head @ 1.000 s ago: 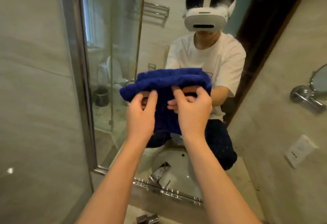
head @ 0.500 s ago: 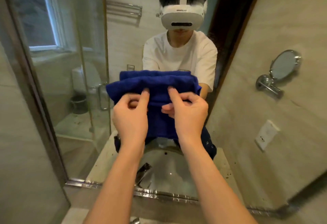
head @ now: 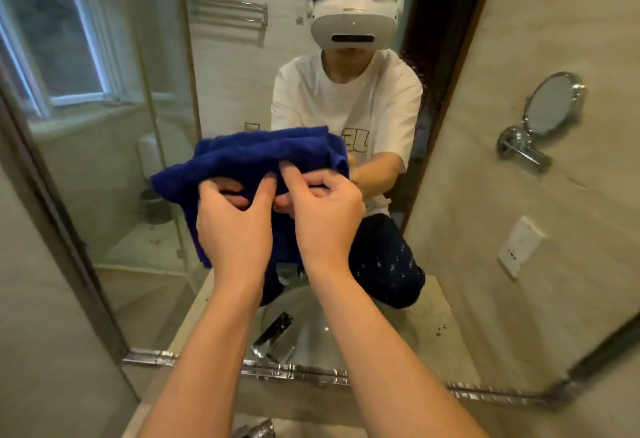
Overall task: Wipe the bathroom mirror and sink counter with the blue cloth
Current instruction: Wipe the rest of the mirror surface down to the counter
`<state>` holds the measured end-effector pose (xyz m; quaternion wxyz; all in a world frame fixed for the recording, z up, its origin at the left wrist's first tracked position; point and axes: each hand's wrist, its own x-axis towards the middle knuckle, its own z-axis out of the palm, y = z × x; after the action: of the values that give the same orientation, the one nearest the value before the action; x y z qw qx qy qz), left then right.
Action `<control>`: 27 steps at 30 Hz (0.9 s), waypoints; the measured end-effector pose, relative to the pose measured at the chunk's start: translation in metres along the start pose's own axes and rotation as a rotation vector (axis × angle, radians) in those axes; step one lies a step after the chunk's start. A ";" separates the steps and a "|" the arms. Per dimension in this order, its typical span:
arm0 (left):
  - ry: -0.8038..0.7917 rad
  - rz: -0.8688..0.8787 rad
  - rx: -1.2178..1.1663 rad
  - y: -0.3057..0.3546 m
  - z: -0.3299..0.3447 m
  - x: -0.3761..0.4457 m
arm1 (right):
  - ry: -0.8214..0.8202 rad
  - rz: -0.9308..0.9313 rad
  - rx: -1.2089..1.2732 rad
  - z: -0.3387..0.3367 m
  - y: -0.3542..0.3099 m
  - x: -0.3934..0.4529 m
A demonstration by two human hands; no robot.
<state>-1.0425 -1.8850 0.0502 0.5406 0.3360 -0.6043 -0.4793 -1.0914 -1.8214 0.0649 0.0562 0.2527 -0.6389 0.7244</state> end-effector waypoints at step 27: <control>-0.273 0.200 0.046 0.017 0.110 -0.125 | 0.134 0.048 0.075 -0.196 0.032 0.042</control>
<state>-1.1245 -1.7401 0.0295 0.4904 0.2182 -0.7134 -0.4504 -1.1983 -1.6506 0.0440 0.0721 0.1903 -0.6119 0.7643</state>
